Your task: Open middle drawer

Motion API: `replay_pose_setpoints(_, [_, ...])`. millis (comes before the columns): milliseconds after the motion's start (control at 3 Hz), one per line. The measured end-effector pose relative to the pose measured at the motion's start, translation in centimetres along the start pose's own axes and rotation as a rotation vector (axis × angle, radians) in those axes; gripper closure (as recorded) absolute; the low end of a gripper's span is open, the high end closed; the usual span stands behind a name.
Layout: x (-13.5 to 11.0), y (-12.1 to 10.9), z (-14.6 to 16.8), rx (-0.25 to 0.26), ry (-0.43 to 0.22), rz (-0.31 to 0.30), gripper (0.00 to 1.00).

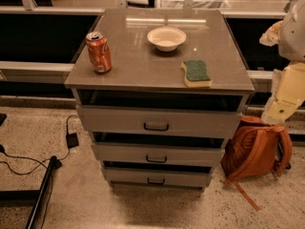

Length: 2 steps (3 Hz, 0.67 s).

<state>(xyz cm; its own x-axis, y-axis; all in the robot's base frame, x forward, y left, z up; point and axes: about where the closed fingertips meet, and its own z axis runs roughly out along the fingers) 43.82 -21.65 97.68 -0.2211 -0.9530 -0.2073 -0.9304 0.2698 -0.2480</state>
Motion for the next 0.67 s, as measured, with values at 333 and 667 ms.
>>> replay_pose_setpoints(333, [0.0, 0.0, 0.0, 0.002, 0.000, 0.000, 0.00])
replay_pose_setpoints(667, [0.9, 0.2, 2.5, 0.003, -0.016, 0.020, 0.00])
